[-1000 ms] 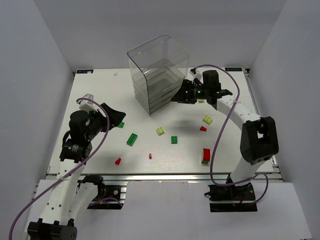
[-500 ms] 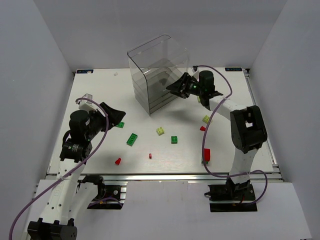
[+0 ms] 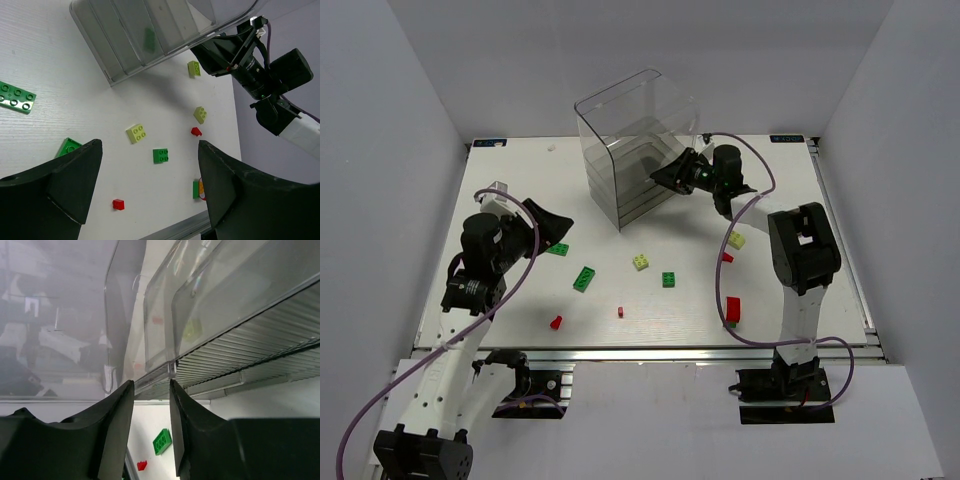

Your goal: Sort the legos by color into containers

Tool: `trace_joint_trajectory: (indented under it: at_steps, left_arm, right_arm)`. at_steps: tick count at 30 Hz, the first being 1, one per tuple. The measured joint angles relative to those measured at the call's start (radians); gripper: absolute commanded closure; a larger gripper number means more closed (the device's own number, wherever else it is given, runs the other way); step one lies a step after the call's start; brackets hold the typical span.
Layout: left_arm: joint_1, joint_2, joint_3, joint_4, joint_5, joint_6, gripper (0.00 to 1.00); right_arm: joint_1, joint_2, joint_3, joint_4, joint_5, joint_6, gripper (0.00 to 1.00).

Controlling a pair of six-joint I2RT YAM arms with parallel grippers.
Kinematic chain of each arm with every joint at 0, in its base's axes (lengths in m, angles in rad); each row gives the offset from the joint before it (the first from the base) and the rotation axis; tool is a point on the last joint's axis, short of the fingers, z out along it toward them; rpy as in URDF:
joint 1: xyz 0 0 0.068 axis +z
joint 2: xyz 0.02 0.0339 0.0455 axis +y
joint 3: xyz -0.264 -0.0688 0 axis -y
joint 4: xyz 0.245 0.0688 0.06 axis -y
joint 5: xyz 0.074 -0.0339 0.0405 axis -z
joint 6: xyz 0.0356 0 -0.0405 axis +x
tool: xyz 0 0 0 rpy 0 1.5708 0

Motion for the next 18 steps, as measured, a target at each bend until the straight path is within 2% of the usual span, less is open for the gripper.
trace_joint_trajectory:
  at_steps: [4, 6, 7, 10, 12, 18]
  left_arm:
    - [0.000, 0.015, 0.012, 0.004, 0.001, 0.000, 0.14]
    - [0.000, 0.021, 0.018, 0.004, 0.004, 0.000, 0.13]
    - [0.000, 0.024, 0.021, 0.006, 0.005, 0.000, 0.13]
    - [0.000, 0.033, 0.026, 0.015, 0.010, -0.002, 0.13]
    - [0.000, 0.039, 0.027, 0.027, 0.019, -0.003, 0.12]
    - [0.000, 0.067, 0.027, 0.073, 0.049, -0.016, 0.12]
  right_arm:
    - [0.000, 0.026, 0.019, 0.028, -0.001, 0.006, 0.62]
    - [0.000, 0.043, 0.037, 0.042, -0.001, 0.010, 0.67]
    - [0.000, 0.050, 0.045, 0.049, -0.001, 0.013, 0.76]
    - [0.000, 0.061, 0.060, 0.068, 0.005, 0.027, 0.94]
    - [-0.004, 0.063, 0.060, 0.073, 0.009, 0.046, 1.00]
    - [-0.021, 0.063, 0.055, 0.089, 0.015, 0.048, 1.00]
